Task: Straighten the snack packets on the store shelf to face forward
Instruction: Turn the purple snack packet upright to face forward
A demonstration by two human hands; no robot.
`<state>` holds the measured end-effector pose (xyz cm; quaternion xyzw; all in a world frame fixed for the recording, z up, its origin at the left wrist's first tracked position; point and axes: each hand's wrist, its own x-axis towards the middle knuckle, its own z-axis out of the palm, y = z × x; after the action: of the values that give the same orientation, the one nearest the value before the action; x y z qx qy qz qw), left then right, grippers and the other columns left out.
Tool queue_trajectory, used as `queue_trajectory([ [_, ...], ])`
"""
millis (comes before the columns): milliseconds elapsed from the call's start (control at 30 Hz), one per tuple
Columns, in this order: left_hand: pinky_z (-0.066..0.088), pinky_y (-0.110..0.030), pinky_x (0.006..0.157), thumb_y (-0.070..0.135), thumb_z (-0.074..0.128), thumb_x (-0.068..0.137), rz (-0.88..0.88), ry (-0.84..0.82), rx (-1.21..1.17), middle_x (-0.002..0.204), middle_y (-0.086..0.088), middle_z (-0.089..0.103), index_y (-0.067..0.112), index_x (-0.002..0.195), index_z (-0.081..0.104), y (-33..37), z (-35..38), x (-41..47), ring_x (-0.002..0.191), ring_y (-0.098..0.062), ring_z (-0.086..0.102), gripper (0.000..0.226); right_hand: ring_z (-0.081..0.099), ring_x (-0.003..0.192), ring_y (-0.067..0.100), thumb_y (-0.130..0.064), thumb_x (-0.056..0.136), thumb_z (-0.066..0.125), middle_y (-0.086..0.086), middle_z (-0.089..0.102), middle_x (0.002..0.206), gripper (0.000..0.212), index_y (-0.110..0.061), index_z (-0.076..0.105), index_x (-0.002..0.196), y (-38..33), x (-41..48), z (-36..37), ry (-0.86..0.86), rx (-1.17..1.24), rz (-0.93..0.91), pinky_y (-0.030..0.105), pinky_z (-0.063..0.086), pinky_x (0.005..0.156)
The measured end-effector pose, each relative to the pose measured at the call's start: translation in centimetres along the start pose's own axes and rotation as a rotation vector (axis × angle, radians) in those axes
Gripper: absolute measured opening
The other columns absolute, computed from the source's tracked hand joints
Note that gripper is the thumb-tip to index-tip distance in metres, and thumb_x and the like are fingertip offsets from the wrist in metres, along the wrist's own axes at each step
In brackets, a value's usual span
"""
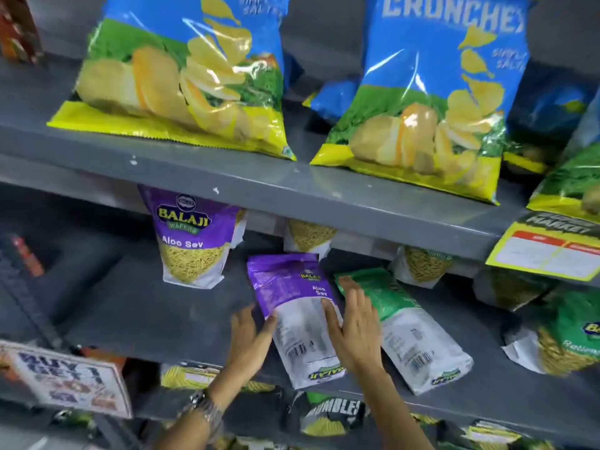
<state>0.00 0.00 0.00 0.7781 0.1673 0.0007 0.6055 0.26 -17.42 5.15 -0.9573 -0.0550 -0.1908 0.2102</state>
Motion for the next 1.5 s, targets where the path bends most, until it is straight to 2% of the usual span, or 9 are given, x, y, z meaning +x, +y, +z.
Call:
queue_trajectory([
  [133, 0.045, -0.038, 0.085, 0.037, 0.059, 0.086, -0.398, -0.226, -0.390, 0.118, -0.009, 0.059, 0.012, 0.117, 0.052, -0.4, 1.4, 1.6, 0.112, -0.027, 0.054, 0.040, 0.046, 0.127, 0.034, -0.052, 0.089, 0.048, 0.017, 0.046, 0.139, 0.067, -0.008, 0.036, 0.138, 2.2, 2.5, 2.1, -0.304, 0.250, 0.414, 0.042, 0.037, 0.103],
  [267, 0.051, -0.037, 0.083, 0.041, 0.072, 0.074, -0.402, -0.217, -0.425, 0.117, -0.007, 0.066, 0.018, 0.109, 0.060, -1.6, 1.9, 2.4, 0.110, -0.024, 0.060, 0.043, 0.070, 0.079, 0.022, -0.081, 0.066, 0.051, 0.006, 0.075, 0.084, 0.078, -0.011, 0.064, 0.098, 5.6, 3.3, 5.6, -0.402, 0.596, 0.698, 0.040, 0.051, 0.078],
  [367, 0.054, -0.041, 0.086, 0.038, 0.079, 0.065, -0.377, -0.206, -0.432, 0.106, -0.006, 0.072, 0.017, 0.104, 0.062, -1.5, 2.0, 2.6, 0.098, -0.022, 0.066, 0.047, 0.069, 0.080, 0.027, -0.055, 0.073, 0.069, 0.012, 0.073, 0.093, 0.055, -0.011, 0.066, 0.105, 5.8, 3.8, 5.1, -0.502, 0.754, 0.785, 0.044, 0.058, 0.079],
  [500, 0.056, -0.036, 0.077, 0.034, 0.080, 0.066, -0.308, -0.206, -0.439, 0.097, -0.005, 0.074, 0.010, 0.109, 0.060, -0.7, 2.1, 1.5, 0.086, -0.018, 0.070, 0.053, 0.064, 0.073, 0.011, -0.029, 0.086, 0.064, 0.002, 0.068, 0.086, 0.028, -0.008, 0.056, 0.102, 5.8, 3.8, 3.2, -0.577, 0.825, 0.686, 0.014, 0.050, 0.053],
  [800, 0.055, -0.020, 0.068, 0.014, 0.082, 0.066, -0.005, 0.036, -0.384, 0.096, -0.001, 0.069, 0.009, 0.110, 0.053, 3.1, 0.9, 2.5, 0.083, -0.008, 0.069, 0.052, 0.067, 0.082, 0.023, -0.029, 0.067, 0.080, 0.016, 0.070, 0.096, 0.034, -0.016, 0.057, 0.089, 4.5, 6.4, 2.6, -0.385, 0.952, 0.470, 0.039, 0.055, 0.077],
  [933, 0.053, -0.033, 0.084, 0.026, 0.084, 0.059, 0.242, 0.057, -0.249, 0.102, 0.000, 0.069, 0.025, 0.106, 0.054, 4.4, 0.1, 5.9, 0.096, -0.016, 0.067, 0.056, 0.066, 0.086, 0.014, -0.010, 0.070, 0.080, 0.004, 0.069, 0.093, 0.033, -0.016, 0.057, 0.092, 3.5, 8.8, 2.6, -0.232, 0.991, 0.360, 0.029, 0.054, 0.079],
  [1200, 0.051, -0.018, 0.085, 0.008, 0.081, 0.066, 0.359, -0.048, -0.115, 0.118, -0.008, 0.063, 0.004, 0.127, 0.043, 3.6, 0.6, 10.7, 0.102, -0.013, 0.063, 0.072, 0.066, 0.067, -0.002, 0.014, 0.070, 0.070, -0.005, 0.069, 0.078, 0.036, -0.018, 0.057, 0.078, 4.0, 10.0, 4.3, -0.148, 1.081, 0.325, 0.013, 0.051, 0.062],
  [1400, 0.048, -0.039, 0.100, 0.035, 0.083, 0.058, 0.361, 0.039, -0.174, 0.129, -0.006, 0.056, 0.015, 0.133, 0.037, 2.7, 1.7, 9.9, 0.116, -0.016, 0.057, 0.091, 0.069, 0.074, 0.005, 0.013, 0.069, 0.071, -0.006, 0.073, 0.078, 0.034, -0.019, 0.064, 0.076, 4.8, 10.7, 2.7, -0.214, 1.090, 0.313, 0.022, 0.056, 0.072],
  [1500, 0.041, -0.014, 0.098, 0.044, 0.079, 0.056, 0.377, 0.225, -0.238, 0.126, 0.006, 0.044, 0.020, 0.134, 0.036, 1.5, 3.4, 6.6, 0.116, 0.005, 0.048, 0.092, 0.066, 0.101, 0.031, 0.002, 0.069, 0.076, 0.019, 0.071, 0.104, 0.031, -0.006, 0.066, 0.097, 4.8, 11.8, 1.9, -0.180, 1.130, 0.351, 0.043, 0.051, 0.096],
])
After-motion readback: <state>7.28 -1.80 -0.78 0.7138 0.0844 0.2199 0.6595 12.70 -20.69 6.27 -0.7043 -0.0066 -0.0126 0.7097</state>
